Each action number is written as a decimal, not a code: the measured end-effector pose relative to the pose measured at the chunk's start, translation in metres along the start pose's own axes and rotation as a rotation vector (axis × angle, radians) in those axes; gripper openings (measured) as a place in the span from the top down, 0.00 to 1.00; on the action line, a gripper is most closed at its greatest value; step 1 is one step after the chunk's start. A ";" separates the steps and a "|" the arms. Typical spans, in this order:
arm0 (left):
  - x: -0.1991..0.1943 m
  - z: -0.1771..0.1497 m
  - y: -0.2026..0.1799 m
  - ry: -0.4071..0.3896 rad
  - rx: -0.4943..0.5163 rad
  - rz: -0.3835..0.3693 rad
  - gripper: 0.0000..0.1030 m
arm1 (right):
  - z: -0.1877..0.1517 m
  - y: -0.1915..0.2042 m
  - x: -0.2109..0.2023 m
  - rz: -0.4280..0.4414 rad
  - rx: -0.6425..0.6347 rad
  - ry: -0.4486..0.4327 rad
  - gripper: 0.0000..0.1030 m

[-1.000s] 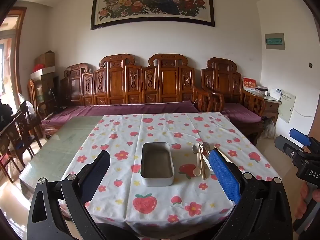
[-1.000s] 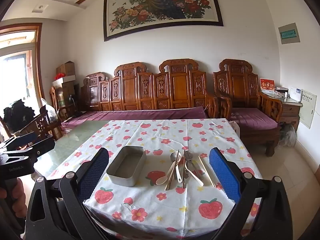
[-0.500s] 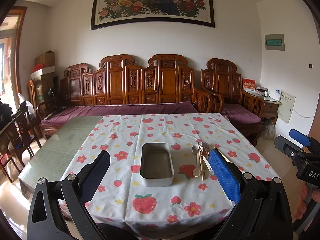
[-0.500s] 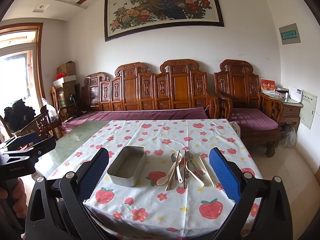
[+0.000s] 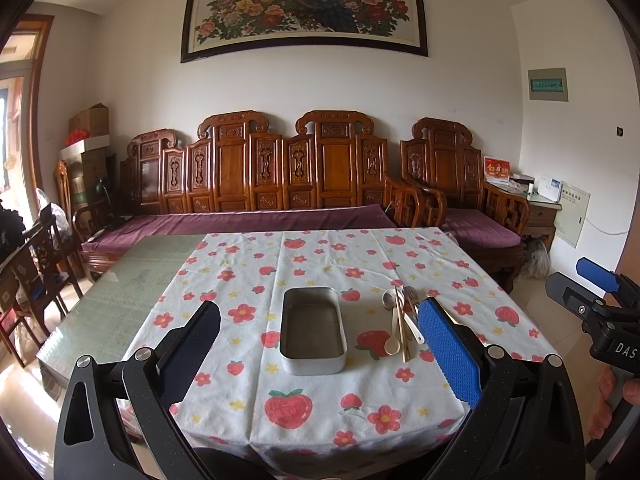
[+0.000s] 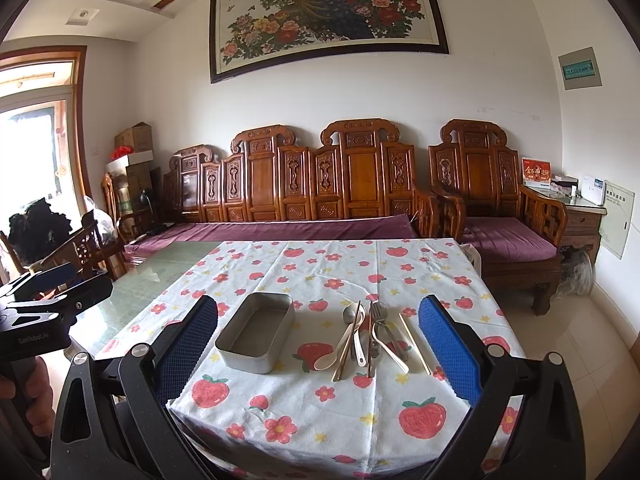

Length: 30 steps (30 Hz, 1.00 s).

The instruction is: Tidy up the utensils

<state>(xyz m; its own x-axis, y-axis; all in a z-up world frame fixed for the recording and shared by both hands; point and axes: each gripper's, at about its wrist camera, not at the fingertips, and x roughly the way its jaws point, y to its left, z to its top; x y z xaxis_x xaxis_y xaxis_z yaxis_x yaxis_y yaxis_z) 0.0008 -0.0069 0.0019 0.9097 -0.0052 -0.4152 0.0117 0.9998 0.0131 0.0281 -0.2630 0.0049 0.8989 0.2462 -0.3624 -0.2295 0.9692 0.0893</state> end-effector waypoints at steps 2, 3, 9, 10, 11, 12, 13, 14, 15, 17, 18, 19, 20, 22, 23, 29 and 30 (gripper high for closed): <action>-0.002 0.002 -0.001 0.000 -0.001 -0.001 0.07 | 0.000 0.000 0.000 0.000 0.000 0.000 0.02; -0.002 0.002 -0.001 0.000 -0.001 -0.001 0.07 | 0.000 0.000 0.000 -0.001 0.000 -0.001 0.02; -0.002 0.003 -0.002 -0.002 0.000 -0.001 0.07 | 0.000 0.000 0.000 0.000 0.000 -0.001 0.02; -0.002 0.002 -0.001 -0.002 0.000 -0.001 0.07 | 0.000 0.000 0.000 0.000 0.000 -0.001 0.02; -0.002 0.002 -0.002 -0.002 0.000 -0.001 0.07 | 0.001 0.000 0.000 0.000 0.000 -0.001 0.02; -0.002 0.002 -0.001 -0.003 0.000 -0.001 0.07 | 0.001 0.000 -0.001 0.000 0.000 -0.001 0.02; -0.002 0.003 -0.002 -0.002 0.000 -0.001 0.07 | 0.001 0.000 0.000 -0.001 -0.001 0.000 0.02; -0.002 0.002 -0.002 -0.003 0.000 -0.001 0.07 | 0.001 0.000 -0.001 0.000 0.000 -0.001 0.02; -0.003 0.005 -0.002 -0.003 -0.001 -0.001 0.07 | 0.001 0.000 -0.001 -0.001 -0.001 -0.001 0.02; -0.003 0.004 -0.002 -0.003 0.000 -0.001 0.07 | 0.001 0.000 0.000 0.000 -0.001 -0.001 0.02; -0.003 0.005 -0.003 -0.002 0.000 -0.001 0.07 | 0.001 0.000 0.000 -0.001 -0.001 -0.001 0.02; -0.003 0.005 -0.004 -0.002 0.000 -0.001 0.07 | 0.001 0.000 0.000 -0.001 -0.001 -0.001 0.02; -0.003 0.005 -0.003 -0.003 0.001 0.000 0.07 | 0.001 0.000 0.000 0.000 -0.001 -0.001 0.02; -0.003 0.004 -0.002 -0.003 0.000 -0.001 0.07 | 0.001 0.000 0.000 -0.001 0.000 0.000 0.02; -0.003 0.004 -0.003 -0.003 0.000 0.000 0.07 | 0.001 0.000 0.000 -0.001 0.000 -0.001 0.02; -0.003 0.004 -0.003 -0.004 0.001 -0.001 0.07 | 0.001 0.000 -0.001 -0.001 -0.001 -0.002 0.02; -0.003 0.004 -0.003 -0.004 0.001 -0.001 0.07 | 0.001 0.000 -0.001 0.000 0.000 -0.002 0.02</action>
<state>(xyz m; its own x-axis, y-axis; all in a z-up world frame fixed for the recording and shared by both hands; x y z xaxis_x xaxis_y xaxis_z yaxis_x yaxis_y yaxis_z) -0.0001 -0.0104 0.0068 0.9113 -0.0063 -0.4117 0.0130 0.9998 0.0135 0.0275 -0.2630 0.0065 0.8999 0.2458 -0.3602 -0.2291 0.9693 0.0891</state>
